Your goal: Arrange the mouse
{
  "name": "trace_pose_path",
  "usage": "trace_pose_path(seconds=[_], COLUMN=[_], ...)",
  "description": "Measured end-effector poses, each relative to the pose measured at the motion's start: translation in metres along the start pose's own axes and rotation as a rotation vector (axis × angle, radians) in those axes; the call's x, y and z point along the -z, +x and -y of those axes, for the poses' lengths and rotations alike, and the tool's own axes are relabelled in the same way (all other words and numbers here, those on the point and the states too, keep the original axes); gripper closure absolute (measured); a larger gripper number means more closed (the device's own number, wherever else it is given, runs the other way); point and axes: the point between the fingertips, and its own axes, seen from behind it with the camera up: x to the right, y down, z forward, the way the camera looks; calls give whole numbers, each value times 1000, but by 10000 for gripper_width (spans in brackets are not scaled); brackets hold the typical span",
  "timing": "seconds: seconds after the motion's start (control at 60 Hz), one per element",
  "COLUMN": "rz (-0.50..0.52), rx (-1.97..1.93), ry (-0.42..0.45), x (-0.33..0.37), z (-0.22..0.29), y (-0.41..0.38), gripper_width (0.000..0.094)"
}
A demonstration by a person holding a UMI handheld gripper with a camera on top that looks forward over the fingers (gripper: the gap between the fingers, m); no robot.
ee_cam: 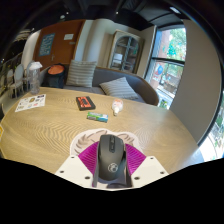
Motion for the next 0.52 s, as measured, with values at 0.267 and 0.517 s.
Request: trace_pose_path(seconds=[0.267,0.517], rz=[60,138], rx=[-111,-157], ry=[-65,129], x=[-18,71], z=[-33,-33], y=[7,11], gripper_width=[302,79])
